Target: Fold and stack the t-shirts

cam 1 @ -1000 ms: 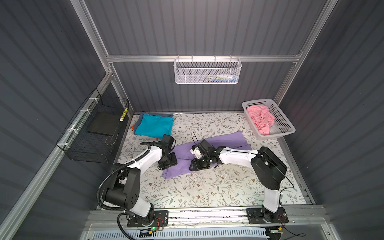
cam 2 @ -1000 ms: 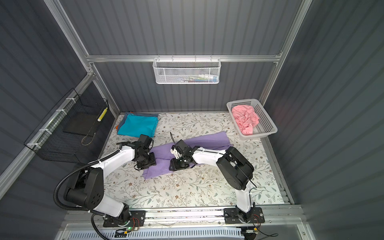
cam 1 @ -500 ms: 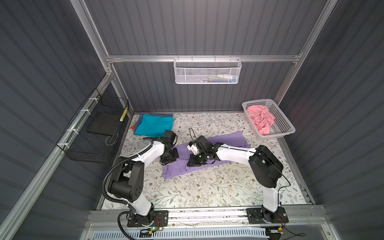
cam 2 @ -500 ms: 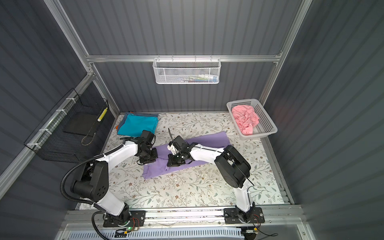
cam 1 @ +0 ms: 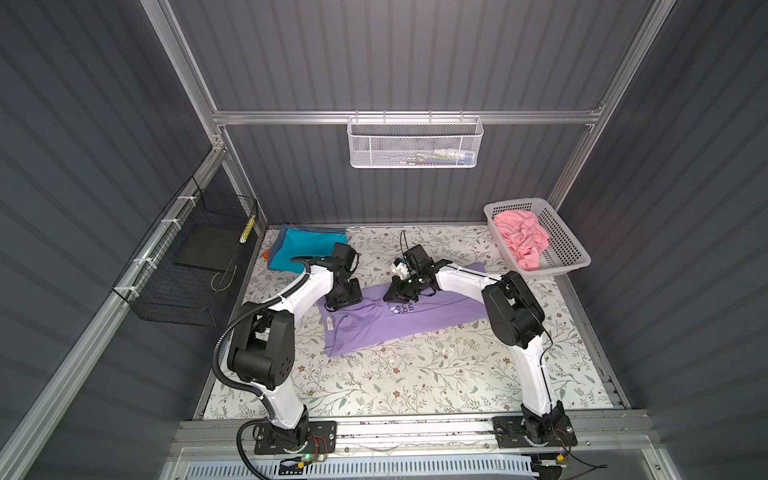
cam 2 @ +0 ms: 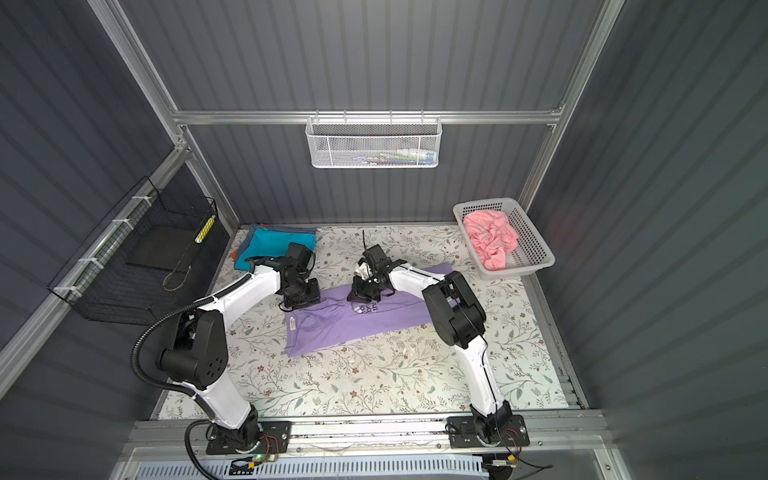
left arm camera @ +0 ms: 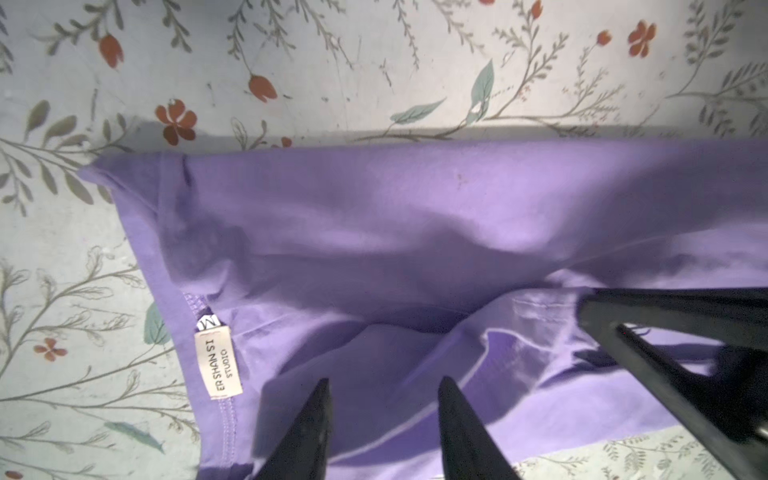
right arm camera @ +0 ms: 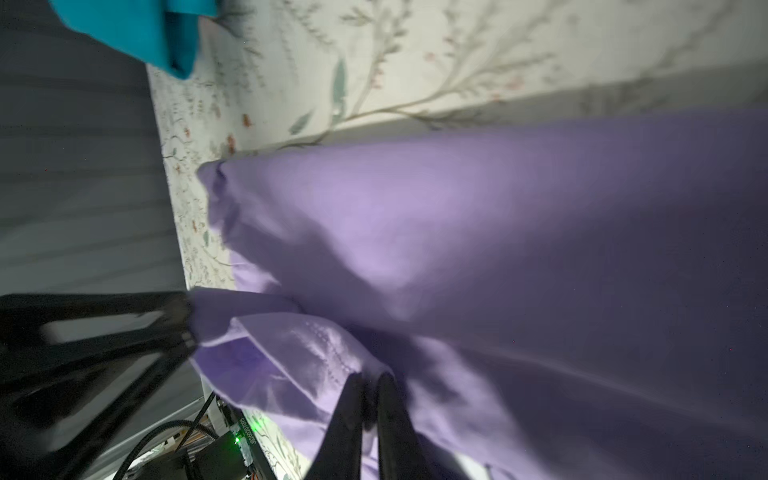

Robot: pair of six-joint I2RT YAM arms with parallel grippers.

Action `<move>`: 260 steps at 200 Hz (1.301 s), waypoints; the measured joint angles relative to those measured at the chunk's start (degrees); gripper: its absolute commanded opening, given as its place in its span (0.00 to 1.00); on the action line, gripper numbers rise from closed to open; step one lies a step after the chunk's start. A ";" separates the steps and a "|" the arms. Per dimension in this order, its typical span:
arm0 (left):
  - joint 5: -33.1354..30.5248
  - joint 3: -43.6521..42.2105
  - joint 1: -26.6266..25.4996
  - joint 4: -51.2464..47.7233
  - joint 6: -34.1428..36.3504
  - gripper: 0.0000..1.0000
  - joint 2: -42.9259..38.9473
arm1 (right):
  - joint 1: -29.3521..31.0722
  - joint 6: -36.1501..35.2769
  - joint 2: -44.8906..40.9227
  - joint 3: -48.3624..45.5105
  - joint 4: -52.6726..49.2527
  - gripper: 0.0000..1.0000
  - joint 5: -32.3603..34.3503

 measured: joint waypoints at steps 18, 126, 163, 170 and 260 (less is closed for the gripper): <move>-1.36 0.24 0.00 -0.83 -0.02 0.50 -1.31 | -0.59 0.48 1.55 0.28 -0.63 0.18 -0.15; -3.82 -1.20 -8.55 -0.11 -1.36 0.51 3.72 | -3.96 -0.15 -1.05 2.43 -3.32 0.39 3.58; -4.90 1.60 -8.17 0.87 -0.61 0.47 11.89 | -5.38 -3.37 -12.37 -3.17 -4.46 0.29 8.31; -4.92 3.72 -8.00 -0.26 -0.26 0.47 13.51 | -5.51 -3.98 -14.62 -4.57 -4.44 0.29 9.16; -5.79 12.92 -6.56 -1.38 2.25 0.65 16.96 | -5.44 -8.28 -22.88 -16.06 -6.95 0.28 17.33</move>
